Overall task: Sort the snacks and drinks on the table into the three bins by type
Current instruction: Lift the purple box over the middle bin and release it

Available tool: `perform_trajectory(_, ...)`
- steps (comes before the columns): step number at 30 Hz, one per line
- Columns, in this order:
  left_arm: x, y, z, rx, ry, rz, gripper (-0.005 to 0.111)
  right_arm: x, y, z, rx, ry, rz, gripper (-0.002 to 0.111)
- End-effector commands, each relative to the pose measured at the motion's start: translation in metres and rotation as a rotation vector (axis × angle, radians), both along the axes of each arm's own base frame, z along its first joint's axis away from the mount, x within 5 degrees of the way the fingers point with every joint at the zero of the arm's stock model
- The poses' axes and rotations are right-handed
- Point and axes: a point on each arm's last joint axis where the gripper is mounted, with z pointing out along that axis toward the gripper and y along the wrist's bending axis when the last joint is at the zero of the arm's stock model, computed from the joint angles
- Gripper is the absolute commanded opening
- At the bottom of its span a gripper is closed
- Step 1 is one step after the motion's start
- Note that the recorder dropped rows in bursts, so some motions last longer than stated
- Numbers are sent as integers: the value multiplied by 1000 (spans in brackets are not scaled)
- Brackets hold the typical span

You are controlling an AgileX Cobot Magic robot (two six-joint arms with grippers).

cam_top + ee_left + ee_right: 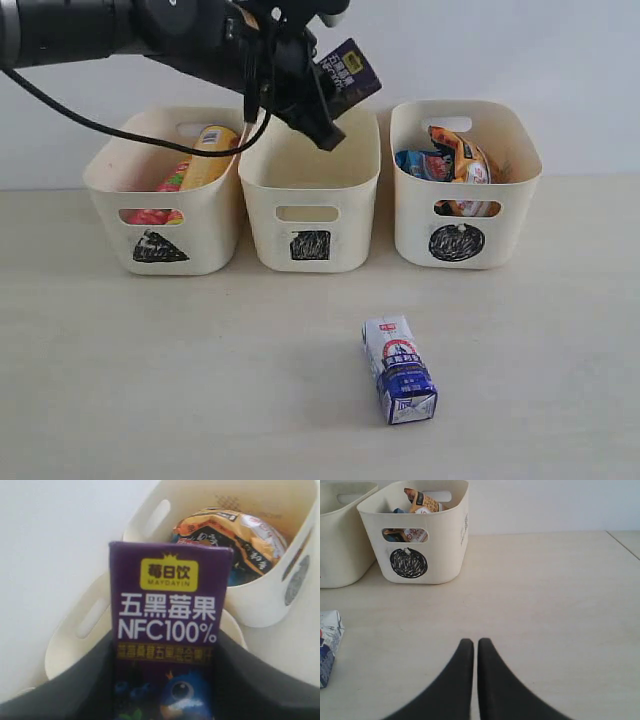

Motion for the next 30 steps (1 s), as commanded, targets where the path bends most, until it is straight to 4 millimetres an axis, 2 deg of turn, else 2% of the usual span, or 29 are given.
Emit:
perform_trajectory(1, 21, 5, -18, -55, -23, 65, 4, 0, 0, -1, 3, -4, -3, 0)
perform_trajectory(4, 35, 11, -34, -87, -19, 114, 4, 0, 0, -1, 3, -4, -3, 0)
perform_trajectory(6, 44, 14, -49, -93, -10, 140, 10, 0, 0, -1, 3, -4, -3, 0)
perform_trajectory(8, 48, 15, -60, -83, 4, 146, 33, 0, 0, -1, 3, -4, -3, 0)
perform_trajectory(12, 52, 14, -69, -107, 25, 167, 88, 0, 0, 0, 4, -12, -3, 0)
perform_trajectory(15, 51, 14, -71, -97, 43, 165, 94, 0, 0, 0, 4, -10, -3, 0)
perform_trajectory(18, 49, 15, -70, -78, 52, 157, 91, 0, 0, 0, 4, -10, -3, 0)
perform_trajectory(20, 44, 17, -61, -69, 66, 151, 83, 0, 0, 0, 4, -10, -3, 0)
perform_trajectory(21, 42, 18, -56, -65, 76, 148, 77, 0, 0, 0, 4, -10, -3, 0)
perform_trajectory(22, 36, 20, -45, -56, 93, 141, 59, 0, 0, 0, 4, -10, -3, 0)
perform_trajectory(25, 24, 25, -26, -39, 125, 128, 30, 0, 0, 0, 4, -10, -3, 0)
perform_trajectory(27, 15, 29, -14, -23, 156, 119, 6, 0, 0, 0, 4, -10, -3, 0)
perform_trajectory(30, 3, 34, 0, -10, 212, 118, 4, 0, 0, 0, 4, -10, -3, 0)
